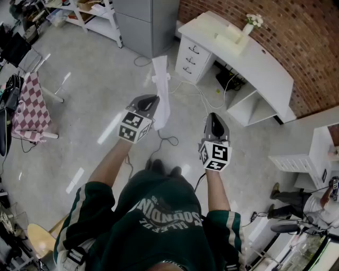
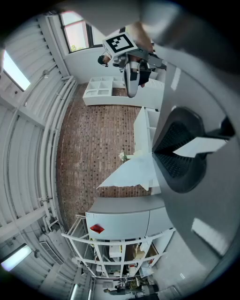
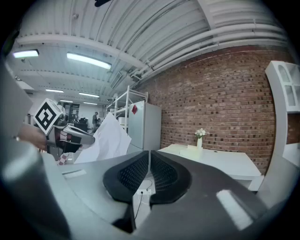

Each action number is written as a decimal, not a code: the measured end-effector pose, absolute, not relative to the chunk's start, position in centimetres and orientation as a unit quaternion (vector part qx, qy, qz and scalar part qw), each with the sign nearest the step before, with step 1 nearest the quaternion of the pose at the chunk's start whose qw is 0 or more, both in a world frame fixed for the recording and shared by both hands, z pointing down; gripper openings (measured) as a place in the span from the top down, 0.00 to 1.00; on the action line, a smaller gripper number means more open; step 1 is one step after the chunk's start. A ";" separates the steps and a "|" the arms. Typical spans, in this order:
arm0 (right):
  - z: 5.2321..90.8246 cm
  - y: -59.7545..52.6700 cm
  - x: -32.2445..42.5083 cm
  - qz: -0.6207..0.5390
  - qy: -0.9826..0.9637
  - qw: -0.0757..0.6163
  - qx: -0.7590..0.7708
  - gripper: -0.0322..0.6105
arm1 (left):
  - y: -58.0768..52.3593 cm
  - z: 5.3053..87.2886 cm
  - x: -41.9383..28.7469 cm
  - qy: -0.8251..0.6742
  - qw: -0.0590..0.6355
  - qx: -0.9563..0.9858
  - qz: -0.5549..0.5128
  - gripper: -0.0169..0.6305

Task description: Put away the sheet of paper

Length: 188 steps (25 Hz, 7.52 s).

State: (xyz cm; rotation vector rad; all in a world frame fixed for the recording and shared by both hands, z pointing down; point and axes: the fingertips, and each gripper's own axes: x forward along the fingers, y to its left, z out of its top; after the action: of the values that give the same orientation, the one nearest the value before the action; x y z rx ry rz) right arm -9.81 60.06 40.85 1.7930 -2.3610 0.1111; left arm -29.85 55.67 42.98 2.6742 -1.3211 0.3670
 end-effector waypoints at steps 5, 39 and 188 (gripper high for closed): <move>40.7 60.2 -10.2 0.025 -0.793 0.075 0.604 0.96 | 55.6 43.4 -30.3 -0.437 0.069 0.888 0.123 0.96; 41.9 49.5 -8.4 0.041 -0.806 0.075 0.585 0.95 | 44.0 44.5 -25.3 -0.407 0.075 0.902 0.126 0.96; 47.4 -31.7 19.8 0.148 -0.753 0.072 0.637 0.95 | -38.1 48.0 7.4 -0.223 0.105 0.951 0.186 0.96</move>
State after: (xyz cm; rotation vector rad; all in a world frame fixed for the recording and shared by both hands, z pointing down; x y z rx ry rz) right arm 19.76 -31.75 47.44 1.9155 -2.2626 0.4460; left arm 7.43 -38.10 47.99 2.8040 -0.6574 0.5482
